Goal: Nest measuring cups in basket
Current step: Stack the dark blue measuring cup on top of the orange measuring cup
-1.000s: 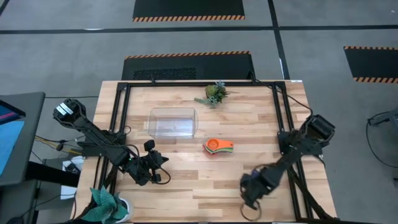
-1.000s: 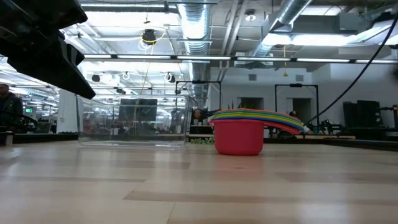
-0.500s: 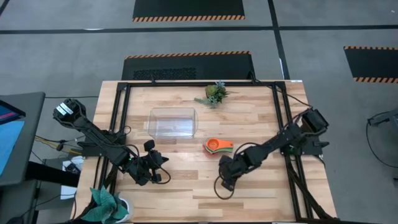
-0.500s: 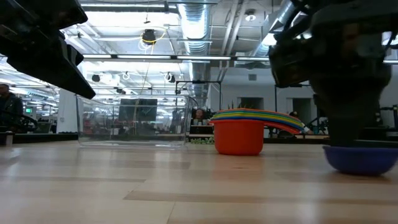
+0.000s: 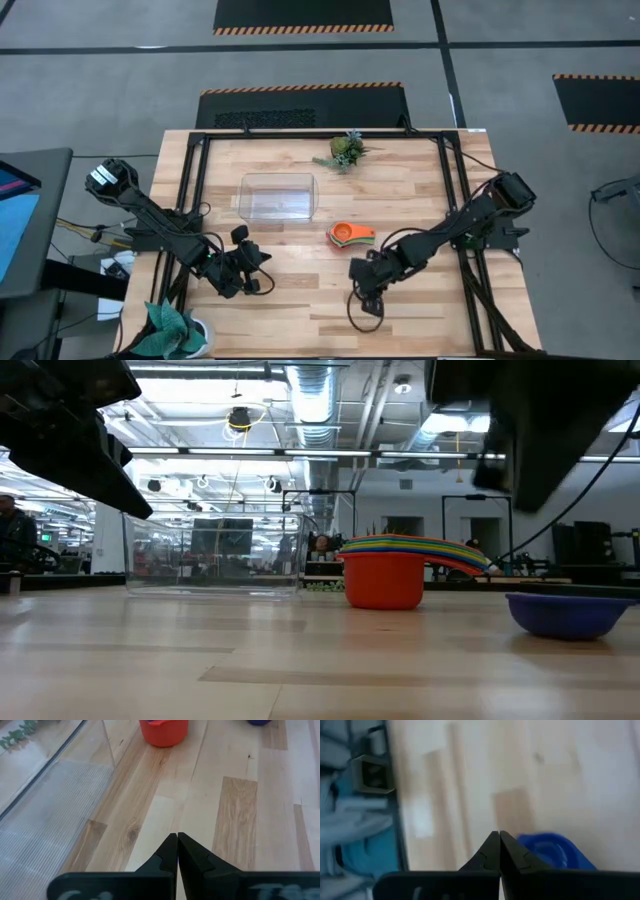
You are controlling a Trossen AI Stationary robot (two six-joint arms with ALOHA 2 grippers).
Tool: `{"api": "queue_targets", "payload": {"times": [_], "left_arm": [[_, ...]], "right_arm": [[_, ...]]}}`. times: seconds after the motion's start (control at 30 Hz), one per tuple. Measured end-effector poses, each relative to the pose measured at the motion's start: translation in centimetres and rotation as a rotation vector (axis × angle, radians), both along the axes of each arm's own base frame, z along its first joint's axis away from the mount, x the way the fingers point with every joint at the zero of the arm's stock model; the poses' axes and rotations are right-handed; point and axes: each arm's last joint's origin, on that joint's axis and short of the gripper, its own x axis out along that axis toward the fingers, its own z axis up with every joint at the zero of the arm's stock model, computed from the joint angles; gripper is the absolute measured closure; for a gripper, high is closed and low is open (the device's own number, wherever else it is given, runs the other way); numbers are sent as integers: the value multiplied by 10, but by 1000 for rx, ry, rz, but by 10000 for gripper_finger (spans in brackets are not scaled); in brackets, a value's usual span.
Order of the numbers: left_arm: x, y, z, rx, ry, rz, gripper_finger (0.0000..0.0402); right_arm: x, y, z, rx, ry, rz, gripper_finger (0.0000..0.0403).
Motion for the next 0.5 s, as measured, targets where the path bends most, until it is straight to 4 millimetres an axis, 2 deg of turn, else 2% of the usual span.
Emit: {"api": "queue_targets", "payload": {"times": [0.13,0.3,0.4,0.5], "left_arm": [[0,0,0,-1,0,1,402],[0,0,0,-1,0,1,401],[0,0,0,-1,0,1,402],[0,0,0,0,0,1,401]], "right_arm": [[0,11,14,-71,-108,203,376],[-5,21,14,-203,-209,480,352],[-5,20,12,-243,-226,547,333],[-1,12,12,-254,-221,533,309]]}}
